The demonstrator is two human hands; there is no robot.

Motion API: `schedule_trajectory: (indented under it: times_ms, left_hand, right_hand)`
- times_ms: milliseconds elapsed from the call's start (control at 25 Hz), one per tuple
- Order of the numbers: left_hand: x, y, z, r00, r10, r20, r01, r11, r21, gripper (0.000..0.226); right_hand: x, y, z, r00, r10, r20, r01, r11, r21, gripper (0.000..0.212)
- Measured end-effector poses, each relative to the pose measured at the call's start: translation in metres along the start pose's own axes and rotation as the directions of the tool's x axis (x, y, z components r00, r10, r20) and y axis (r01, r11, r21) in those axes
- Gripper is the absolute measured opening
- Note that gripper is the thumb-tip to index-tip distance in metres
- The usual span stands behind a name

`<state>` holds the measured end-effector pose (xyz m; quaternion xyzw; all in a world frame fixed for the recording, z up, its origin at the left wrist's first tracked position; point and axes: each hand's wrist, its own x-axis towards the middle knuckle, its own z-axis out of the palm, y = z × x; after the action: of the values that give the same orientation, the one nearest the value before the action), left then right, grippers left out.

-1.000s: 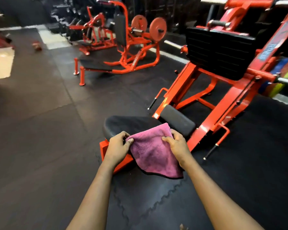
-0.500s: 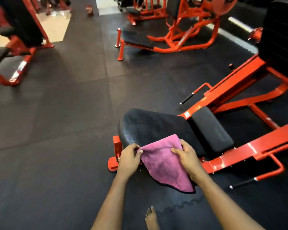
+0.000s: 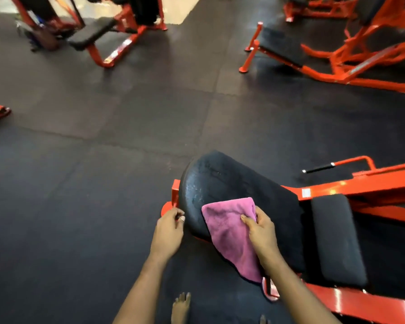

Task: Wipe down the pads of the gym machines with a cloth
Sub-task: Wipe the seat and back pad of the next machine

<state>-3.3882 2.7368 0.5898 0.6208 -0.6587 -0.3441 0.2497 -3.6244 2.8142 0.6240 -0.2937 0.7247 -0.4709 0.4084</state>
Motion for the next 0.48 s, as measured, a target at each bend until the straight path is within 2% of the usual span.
schedule_trajectory:
  times_ms: [120,240,360,480]
  left_hand:
    - [-0.016,-0.005,0.037,0.987,-0.031,-0.155,0.035,0.999,0.024,0.015]
    - [-0.009,-0.015,0.069,0.977,-0.053,-0.205,0.071,0.994,0.081,0.015]
    - [0.035,-0.055,0.111,0.961,-0.043,-0.272,0.075,0.991,0.107,0.023]
    - [0.077,-0.123,0.163,0.922,-0.112,-0.372,0.123,0.992,0.005,0.033]
  right_hand:
    - [0.033,0.021,-0.022,1.000,-0.006,0.030,0.005,0.999,0.035,0.020]
    - [0.068,0.048,-0.029,0.999,-0.018,0.041,0.017,0.999,0.038,0.017]
    - [0.115,0.075,-0.030,0.987,-0.160,0.020,0.160,0.987,-0.003,0.015]
    - [0.153,0.105,-0.014,0.906,-0.405,-0.125,0.407,0.913,-0.014,0.012]
